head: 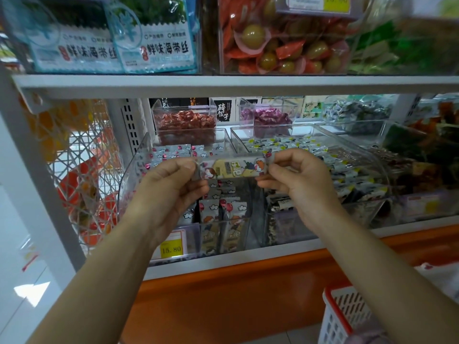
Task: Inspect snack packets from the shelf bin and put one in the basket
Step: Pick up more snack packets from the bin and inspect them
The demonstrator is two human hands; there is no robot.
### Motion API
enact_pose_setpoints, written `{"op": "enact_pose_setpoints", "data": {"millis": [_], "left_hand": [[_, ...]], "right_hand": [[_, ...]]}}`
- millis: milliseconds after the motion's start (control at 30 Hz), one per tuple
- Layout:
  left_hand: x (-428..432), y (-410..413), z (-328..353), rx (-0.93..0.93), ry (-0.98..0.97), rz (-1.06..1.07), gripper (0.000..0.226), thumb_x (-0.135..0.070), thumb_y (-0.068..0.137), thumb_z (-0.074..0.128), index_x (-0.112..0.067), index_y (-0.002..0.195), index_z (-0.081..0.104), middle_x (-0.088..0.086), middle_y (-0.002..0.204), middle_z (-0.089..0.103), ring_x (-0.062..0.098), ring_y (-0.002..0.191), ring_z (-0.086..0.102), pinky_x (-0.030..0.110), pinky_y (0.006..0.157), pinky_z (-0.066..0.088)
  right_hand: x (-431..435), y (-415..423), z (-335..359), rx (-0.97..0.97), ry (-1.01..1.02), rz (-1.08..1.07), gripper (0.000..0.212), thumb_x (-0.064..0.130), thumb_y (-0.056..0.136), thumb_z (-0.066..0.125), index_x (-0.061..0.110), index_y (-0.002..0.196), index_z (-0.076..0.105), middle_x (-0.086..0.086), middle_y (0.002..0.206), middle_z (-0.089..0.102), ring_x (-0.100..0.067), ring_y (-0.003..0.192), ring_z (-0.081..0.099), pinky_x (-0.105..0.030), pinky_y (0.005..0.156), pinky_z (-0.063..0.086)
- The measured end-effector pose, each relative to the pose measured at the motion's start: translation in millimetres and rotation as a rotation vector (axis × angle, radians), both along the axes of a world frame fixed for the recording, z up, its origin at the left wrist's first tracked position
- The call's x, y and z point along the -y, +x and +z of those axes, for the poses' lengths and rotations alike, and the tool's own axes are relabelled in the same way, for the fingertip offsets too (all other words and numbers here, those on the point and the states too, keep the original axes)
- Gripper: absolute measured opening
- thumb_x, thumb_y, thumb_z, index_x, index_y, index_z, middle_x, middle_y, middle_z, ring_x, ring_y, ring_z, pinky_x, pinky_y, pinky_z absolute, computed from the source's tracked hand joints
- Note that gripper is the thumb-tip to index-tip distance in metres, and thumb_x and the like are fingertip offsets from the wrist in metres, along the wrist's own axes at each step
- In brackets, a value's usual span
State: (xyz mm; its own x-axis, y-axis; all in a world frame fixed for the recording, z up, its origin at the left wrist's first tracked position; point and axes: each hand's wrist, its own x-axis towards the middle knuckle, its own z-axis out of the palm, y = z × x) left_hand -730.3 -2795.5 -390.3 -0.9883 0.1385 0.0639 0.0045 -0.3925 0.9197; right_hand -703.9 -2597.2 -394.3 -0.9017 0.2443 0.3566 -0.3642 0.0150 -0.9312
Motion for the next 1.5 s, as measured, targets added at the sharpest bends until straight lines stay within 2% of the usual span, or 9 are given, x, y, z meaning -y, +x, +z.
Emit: {"op": "enact_pose_setpoints", "data": {"millis": [167,333,633,867,1033,1167,1333,1433,1500], "left_hand": [[-2.9,1.5,-3.0,-0.092,-0.141,0.010,0.010,-0.017,0.088,0.058,-0.010,0.089,0.064,0.017,0.102,0.066,0.024,0.089,0.068,0.022,0.072,0.055],[-2.9,3.1,-2.9,-0.170,-0.222,0.019,0.020,-0.009,0.086,0.059,-0.009,0.105,0.062,0.011,0.101,0.069,0.020,0.088,0.069,0.021,0.074,0.055],[-3.5,13.5,1.6,-0.352,-0.532,-0.055,0.034,-0.010,0.085,0.061,-0.030,0.112,0.063,0.002,0.107,0.063,0.021,0.097,0.063,0.028,0.086,0.053],[-9.8,15.3,3.9,-0.293,-0.586,0.063,0.008,-0.021,0.085,0.063,-0.021,0.088,0.071,-0.004,0.088,0.070,0.014,0.082,0.065,0.026,0.074,0.057],[-2.7,13.1,6.7,-0.320,-0.612,0.118,0.022,-0.023,0.084,0.065,-0.013,0.065,0.072,-0.006,0.054,0.061,0.007,0.048,0.050,0.016,0.044,0.044],[-2.5,11.8,5.4,-0.286,-0.569,0.118,0.023,-0.026,0.086,0.061,-0.016,0.069,0.072,-0.002,0.064,0.065,0.010,0.056,0.056,0.019,0.053,0.049],[-5.4,16.3,4.5,-0.350,-0.649,-0.035,0.022,-0.033,0.081,0.061,-0.025,0.099,0.069,-0.007,0.086,0.069,0.002,0.077,0.065,0.009,0.066,0.051],[-6.4,12.5,4.2,-0.323,-0.521,0.057,0.016,-0.019,0.089,0.057,-0.022,0.100,0.069,-0.004,0.090,0.071,0.007,0.082,0.068,0.012,0.069,0.052],[-7.8,11.4,5.4,-0.248,-0.370,0.079,0.017,-0.015,0.092,0.053,-0.019,0.091,0.070,-0.001,0.087,0.073,0.013,0.083,0.070,0.016,0.069,0.055]], "right_hand": [[6.2,4.4,3.8,-0.026,-0.017,0.010,0.016,0.001,0.089,0.056,0.008,0.075,0.060,-0.004,0.074,0.060,-0.014,0.064,0.067,-0.027,0.060,0.058],[12.8,4.6,-0.8,-0.013,0.164,0.009,0.010,0.010,0.087,0.062,0.017,0.081,0.065,-0.002,0.088,0.064,-0.009,0.078,0.066,-0.027,0.064,0.059],[10.8,5.0,3.3,0.021,0.185,-0.167,0.022,0.014,0.086,0.064,0.013,0.064,0.064,-0.009,0.075,0.065,-0.026,0.074,0.064,-0.043,0.063,0.058],[15.8,10.5,4.5,-0.173,0.451,-0.196,0.019,0.015,0.085,0.067,0.027,0.070,0.064,0.014,0.070,0.062,0.003,0.068,0.060,-0.010,0.062,0.047],[14.8,11.7,5.0,-0.168,0.424,-0.083,0.020,0.013,0.084,0.066,0.029,0.073,0.067,0.011,0.079,0.068,-0.003,0.076,0.064,-0.018,0.070,0.053],[14.6,10.2,5.4,-0.150,0.392,-0.051,0.022,0.012,0.085,0.065,0.029,0.073,0.068,0.014,0.074,0.068,0.000,0.073,0.064,-0.014,0.069,0.052],[12.8,5.0,1.8,-0.058,0.204,-0.108,0.020,0.012,0.087,0.063,0.018,0.068,0.070,0.001,0.069,0.068,-0.010,0.062,0.065,-0.024,0.053,0.056],[8.8,4.7,1.7,-0.020,0.078,0.109,0.011,0.019,0.080,0.067,0.022,0.090,0.071,-0.006,0.088,0.070,-0.013,0.077,0.070,-0.021,0.066,0.057],[5.4,4.9,0.4,-0.013,0.166,0.215,0.034,0.024,0.073,0.069,0.032,0.105,0.064,-0.008,0.096,0.068,-0.014,0.083,0.070,-0.019,0.075,0.055]]}}
